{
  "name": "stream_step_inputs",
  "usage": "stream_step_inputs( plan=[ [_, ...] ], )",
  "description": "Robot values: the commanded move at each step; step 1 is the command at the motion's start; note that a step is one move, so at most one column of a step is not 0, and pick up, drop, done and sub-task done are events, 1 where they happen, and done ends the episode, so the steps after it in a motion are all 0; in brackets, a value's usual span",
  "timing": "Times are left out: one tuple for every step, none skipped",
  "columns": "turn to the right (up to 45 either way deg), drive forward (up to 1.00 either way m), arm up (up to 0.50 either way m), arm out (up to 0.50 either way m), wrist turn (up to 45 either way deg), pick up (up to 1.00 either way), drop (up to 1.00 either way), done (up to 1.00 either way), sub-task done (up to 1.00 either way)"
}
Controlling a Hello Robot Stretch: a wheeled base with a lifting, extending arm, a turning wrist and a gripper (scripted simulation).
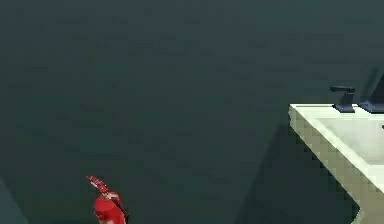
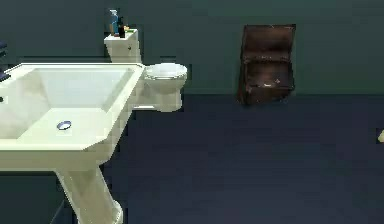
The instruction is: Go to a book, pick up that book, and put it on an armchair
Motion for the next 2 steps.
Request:
stream_step_inputs(
  plan=[
    [-45.0, 0.00, 0.00, 0.00, 0.0, 0.00, 0.00, 0.00, 0.00],
    [-45.0, 0.00, 0.00, 0.00, 0.0, 0.00, 0.00, 0.00, 0.00]
  ],
)
